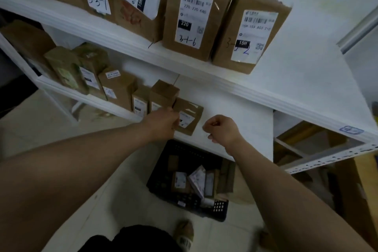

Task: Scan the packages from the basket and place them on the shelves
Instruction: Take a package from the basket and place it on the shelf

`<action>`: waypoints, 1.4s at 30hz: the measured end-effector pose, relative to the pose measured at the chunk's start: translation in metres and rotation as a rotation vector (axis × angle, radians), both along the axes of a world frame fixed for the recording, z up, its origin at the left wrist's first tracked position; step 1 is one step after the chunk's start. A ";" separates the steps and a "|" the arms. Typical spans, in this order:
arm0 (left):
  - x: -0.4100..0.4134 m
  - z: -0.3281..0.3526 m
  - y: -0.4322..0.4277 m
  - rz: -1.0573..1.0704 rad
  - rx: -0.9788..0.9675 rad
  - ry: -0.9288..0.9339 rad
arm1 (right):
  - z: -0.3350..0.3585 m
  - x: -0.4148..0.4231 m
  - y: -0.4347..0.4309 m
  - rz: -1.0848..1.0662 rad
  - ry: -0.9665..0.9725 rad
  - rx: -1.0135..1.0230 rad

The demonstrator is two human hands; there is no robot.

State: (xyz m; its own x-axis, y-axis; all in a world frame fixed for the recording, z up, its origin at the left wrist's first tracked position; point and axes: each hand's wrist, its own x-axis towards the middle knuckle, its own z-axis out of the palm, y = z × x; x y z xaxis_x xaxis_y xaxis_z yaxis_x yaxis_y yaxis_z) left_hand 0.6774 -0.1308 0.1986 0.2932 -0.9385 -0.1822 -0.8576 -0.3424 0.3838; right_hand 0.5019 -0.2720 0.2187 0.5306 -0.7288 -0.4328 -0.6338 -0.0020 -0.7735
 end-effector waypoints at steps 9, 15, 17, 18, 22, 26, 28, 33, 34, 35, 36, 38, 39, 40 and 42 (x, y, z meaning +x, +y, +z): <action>-0.010 -0.142 0.051 0.171 0.170 0.264 | -0.169 -0.030 0.017 0.070 0.346 0.300; -0.011 -0.235 0.061 0.373 0.205 0.360 | -0.250 -0.006 0.009 0.087 0.434 0.346; -0.011 -0.272 0.065 0.397 0.193 0.366 | -0.285 0.006 0.005 0.209 0.503 0.289; -0.010 -0.290 0.067 0.406 0.205 0.369 | -0.304 0.010 0.003 0.255 0.529 0.236; -0.008 -0.368 0.068 0.439 0.246 0.349 | -0.394 0.026 0.000 0.400 0.620 0.099; 0.001 -0.446 0.065 0.450 0.273 0.276 | -0.493 0.040 -0.006 0.401 0.633 0.162; 0.007 -0.483 0.060 0.435 0.255 0.223 | -0.543 0.050 -0.010 0.334 0.611 0.186; 0.013 -0.569 0.053 0.328 -0.023 0.155 | -0.654 0.085 -0.019 0.286 0.638 0.157; 0.012 -0.582 0.051 0.303 -0.085 0.131 | -0.679 0.091 -0.025 0.272 0.649 0.144; 0.011 -0.594 0.050 0.277 -0.120 0.107 | -0.703 0.098 -0.029 0.266 0.670 0.128; 0.010 -0.604 0.048 0.248 -0.154 0.079 | -0.719 0.106 -0.030 0.256 0.694 0.119; 0.010 -0.620 0.045 0.201 -0.206 0.042 | -0.743 0.124 -0.025 0.228 0.737 0.114; 0.012 -0.626 0.044 0.187 -0.210 0.031 | -0.751 0.129 -0.022 0.222 0.758 0.107; 0.013 -0.631 0.044 0.172 -0.214 0.012 | -0.761 0.133 -0.019 0.218 0.774 0.082; 0.017 -0.636 0.046 0.147 -0.209 -0.023 | -0.776 0.135 -0.015 0.202 0.784 0.019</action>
